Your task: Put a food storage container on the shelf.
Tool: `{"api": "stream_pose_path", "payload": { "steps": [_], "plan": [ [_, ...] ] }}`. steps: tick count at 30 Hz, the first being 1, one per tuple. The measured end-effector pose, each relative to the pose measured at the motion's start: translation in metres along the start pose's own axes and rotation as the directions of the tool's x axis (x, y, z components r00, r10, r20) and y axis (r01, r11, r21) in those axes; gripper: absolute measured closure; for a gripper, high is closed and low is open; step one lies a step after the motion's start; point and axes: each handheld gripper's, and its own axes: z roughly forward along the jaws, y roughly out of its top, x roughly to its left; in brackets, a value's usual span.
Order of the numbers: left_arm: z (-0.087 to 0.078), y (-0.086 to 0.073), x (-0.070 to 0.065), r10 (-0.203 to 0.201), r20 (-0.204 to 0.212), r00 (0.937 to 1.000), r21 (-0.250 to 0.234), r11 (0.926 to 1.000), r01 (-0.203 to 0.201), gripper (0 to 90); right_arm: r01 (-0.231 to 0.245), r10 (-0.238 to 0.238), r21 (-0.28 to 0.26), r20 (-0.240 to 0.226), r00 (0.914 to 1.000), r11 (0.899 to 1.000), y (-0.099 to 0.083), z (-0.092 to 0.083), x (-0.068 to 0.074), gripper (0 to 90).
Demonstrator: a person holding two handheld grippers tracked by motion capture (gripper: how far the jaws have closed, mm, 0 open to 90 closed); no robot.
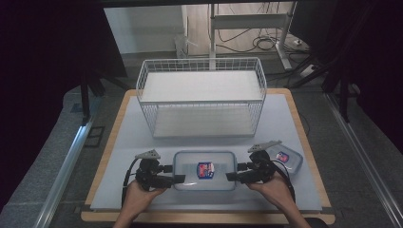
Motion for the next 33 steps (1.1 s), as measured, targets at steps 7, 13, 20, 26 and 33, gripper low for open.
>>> {"api": "stream_pose_path", "payload": {
  "steps": [7,13,20,26,33],
  "plan": [
    [-0.007,-0.009,0.0,-0.027,0.026,0.9993,-0.055,0.9981,0.028,43.7,-0.02,0.02,-0.035,-0.014,0.9997,0.999,-0.007,-0.007,0.003,45.8],
    [-0.01,-0.012,0.007,-0.082,0.08,0.9934,-0.07,0.9936,0.088,49.3,-0.048,0.047,-0.044,-0.034,0.9983,0.998,-0.009,-0.008,0.002,47.4],
    [-0.011,-0.012,0.009,-0.1,0.088,0.991,-0.053,0.993,0.105,49.8,-0.091,0.088,-0.047,-0.077,0.9932,0.995,-0.012,-0.002,-0.006,43.9],
    [-0.012,-0.011,0.006,-0.106,0.082,0.991,-0.046,0.9928,0.11,50.7,-0.119,0.114,-0.053,-0.083,0.99,0.992,-0.013,-0.005,-0.006,47.7],
    [-0.013,-0.008,0.005,-0.117,0.064,0.991,-0.059,0.9909,0.121,52.2,-0.161,0.154,-0.077,-0.091,0.9839,0.984,-0.014,-0.006,-0.005,50.5]
  ]
}}
